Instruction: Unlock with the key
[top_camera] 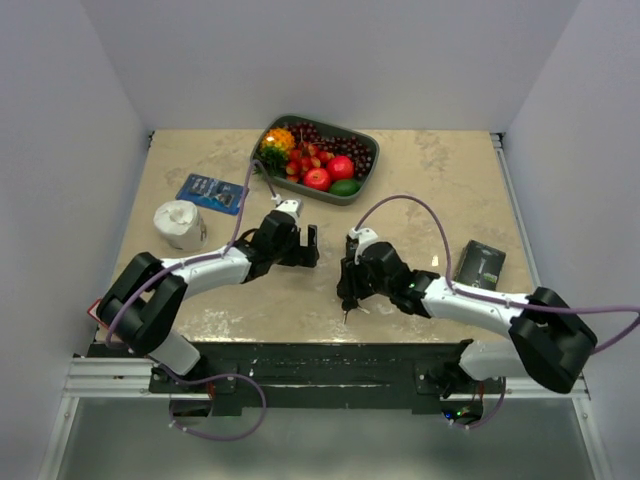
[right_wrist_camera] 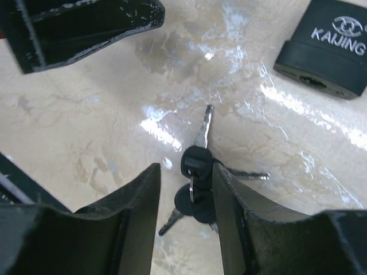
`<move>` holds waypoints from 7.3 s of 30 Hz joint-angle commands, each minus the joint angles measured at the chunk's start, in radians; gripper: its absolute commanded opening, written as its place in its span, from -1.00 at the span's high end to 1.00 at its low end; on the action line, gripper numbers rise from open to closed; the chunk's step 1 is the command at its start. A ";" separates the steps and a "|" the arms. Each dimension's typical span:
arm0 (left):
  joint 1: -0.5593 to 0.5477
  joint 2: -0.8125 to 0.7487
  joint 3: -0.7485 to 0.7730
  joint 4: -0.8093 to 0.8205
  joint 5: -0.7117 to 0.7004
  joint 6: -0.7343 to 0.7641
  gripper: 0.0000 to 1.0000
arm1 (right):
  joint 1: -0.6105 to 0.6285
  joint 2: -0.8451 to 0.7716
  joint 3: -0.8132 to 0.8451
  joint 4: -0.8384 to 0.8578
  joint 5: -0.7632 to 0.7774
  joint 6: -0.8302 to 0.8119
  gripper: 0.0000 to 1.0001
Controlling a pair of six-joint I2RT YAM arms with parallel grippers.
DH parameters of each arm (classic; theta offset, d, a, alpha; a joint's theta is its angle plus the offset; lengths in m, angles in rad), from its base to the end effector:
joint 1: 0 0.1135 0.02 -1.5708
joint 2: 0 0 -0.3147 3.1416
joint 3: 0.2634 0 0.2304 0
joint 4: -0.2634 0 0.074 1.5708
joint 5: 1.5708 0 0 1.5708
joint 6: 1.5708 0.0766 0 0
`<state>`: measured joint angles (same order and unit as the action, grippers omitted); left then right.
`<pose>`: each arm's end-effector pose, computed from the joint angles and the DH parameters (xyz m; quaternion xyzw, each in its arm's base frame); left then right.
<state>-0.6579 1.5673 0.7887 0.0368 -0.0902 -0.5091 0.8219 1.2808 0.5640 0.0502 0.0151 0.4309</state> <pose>0.2655 -0.1964 0.2131 0.0499 0.9132 -0.1872 0.3585 0.1748 0.1863 0.2210 -0.1715 0.8830 0.2506 0.3579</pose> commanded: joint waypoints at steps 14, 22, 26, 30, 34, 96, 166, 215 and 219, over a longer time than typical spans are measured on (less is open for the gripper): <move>0.038 -0.099 -0.032 0.044 0.086 -0.031 -0.99 | 0.161 0.239 0.241 -0.193 0.338 0.020 0.02; 0.046 -0.105 -0.032 0.052 0.121 -0.022 -0.99 | 0.187 0.310 0.287 -0.227 0.371 0.034 0.01; 0.049 -0.108 -0.029 0.052 0.135 -0.020 -0.99 | 0.195 0.336 0.312 -0.269 0.414 0.051 0.04; 0.053 -0.113 -0.029 0.055 0.138 -0.020 -0.99 | 0.197 0.339 0.317 -0.305 0.433 0.062 0.08; 0.057 -0.119 -0.025 0.052 0.147 -0.017 -0.99 | 0.198 0.339 0.315 -0.331 0.444 0.083 0.11; -0.014 0.165 -0.062 0.709 0.658 -0.565 0.43 | 0.200 -0.049 0.116 -0.064 0.534 0.081 0.99; 0.093 -0.116 -0.181 1.032 1.017 -0.436 1.00 | -0.245 -0.210 -0.181 0.743 -0.699 0.244 0.06; -0.108 -0.150 0.104 0.068 0.161 -0.031 -0.96 | -0.432 -0.455 -0.041 0.108 -0.138 0.019 1.00; -0.157 -0.044 0.185 -0.020 0.061 -0.066 -0.96 | -0.457 -0.511 -0.003 0.024 -0.043 -0.053 1.00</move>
<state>-0.7765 1.4422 0.8856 0.1585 0.1513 -0.5365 0.3862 0.8272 0.4911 0.2108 -0.1883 0.4957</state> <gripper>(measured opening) 0.981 0.077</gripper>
